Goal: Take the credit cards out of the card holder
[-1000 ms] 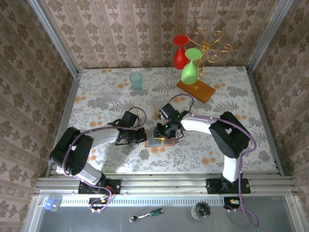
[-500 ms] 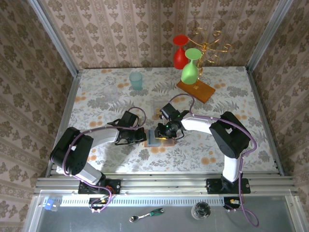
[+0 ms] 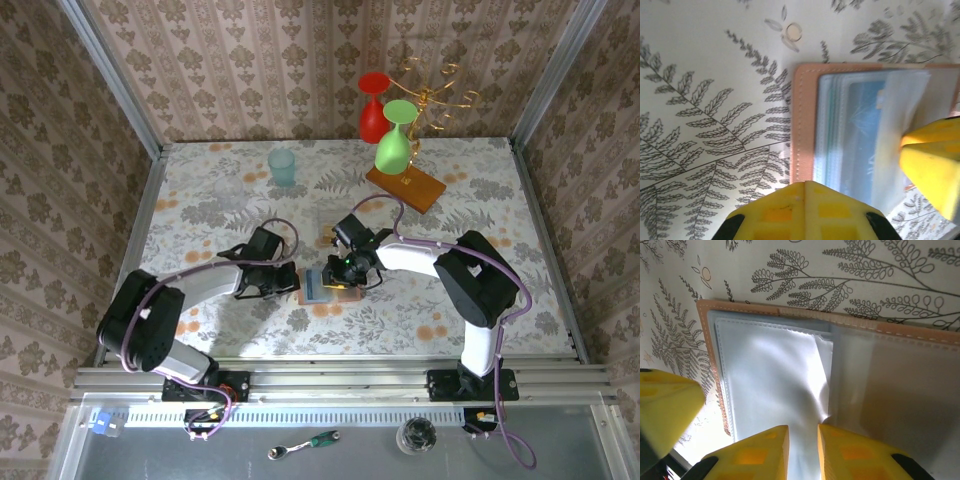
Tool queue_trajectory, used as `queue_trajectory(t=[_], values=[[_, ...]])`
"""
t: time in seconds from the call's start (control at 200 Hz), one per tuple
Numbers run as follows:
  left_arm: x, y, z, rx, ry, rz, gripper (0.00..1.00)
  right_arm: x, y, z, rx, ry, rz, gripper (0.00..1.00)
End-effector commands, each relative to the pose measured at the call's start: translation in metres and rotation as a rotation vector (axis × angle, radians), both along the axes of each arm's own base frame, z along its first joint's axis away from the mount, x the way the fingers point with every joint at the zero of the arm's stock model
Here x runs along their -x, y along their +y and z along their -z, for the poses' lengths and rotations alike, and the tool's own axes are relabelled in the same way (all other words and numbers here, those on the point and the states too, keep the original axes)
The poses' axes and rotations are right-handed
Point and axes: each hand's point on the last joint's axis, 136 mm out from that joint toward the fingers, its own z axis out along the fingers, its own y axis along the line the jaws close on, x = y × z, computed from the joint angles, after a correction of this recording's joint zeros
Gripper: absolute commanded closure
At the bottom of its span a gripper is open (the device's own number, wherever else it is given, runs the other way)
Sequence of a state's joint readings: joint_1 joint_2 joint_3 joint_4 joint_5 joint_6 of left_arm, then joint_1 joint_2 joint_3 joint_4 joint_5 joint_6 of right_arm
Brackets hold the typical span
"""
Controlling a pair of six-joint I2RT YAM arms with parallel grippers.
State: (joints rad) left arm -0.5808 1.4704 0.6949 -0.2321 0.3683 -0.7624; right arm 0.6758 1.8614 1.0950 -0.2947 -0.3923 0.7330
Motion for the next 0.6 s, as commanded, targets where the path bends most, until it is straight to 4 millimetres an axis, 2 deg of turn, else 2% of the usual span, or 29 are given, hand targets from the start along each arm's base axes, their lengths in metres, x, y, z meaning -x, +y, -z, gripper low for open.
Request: queue_trajectory(t=[0.0,0.14,0.24,0.385,0.595], values=[[-0.008,-0.003,-0.022,0.025,-0.046,0.0,1.0,0.002,-0.009,-0.002,0.023,-0.008,0.008,0.76],[-0.012,-0.018,-0.036,0.108,-0.063,-0.005,0.92,0.003,-0.009,-0.001,0.019,-0.006,0.007,0.77],[-0.013,-0.028,-0.039,0.149,-0.058,0.0,0.84,0.003,-0.01,0.0,0.017,-0.004,0.009,0.77],[-0.01,-0.037,-0.03,0.157,-0.031,0.01,0.8,0.003,-0.009,-0.001,0.01,-0.002,0.009,0.77],[-0.007,-0.047,-0.017,0.185,0.003,0.012,0.79,0.004,-0.009,-0.001,0.009,-0.001,0.009,0.77]])
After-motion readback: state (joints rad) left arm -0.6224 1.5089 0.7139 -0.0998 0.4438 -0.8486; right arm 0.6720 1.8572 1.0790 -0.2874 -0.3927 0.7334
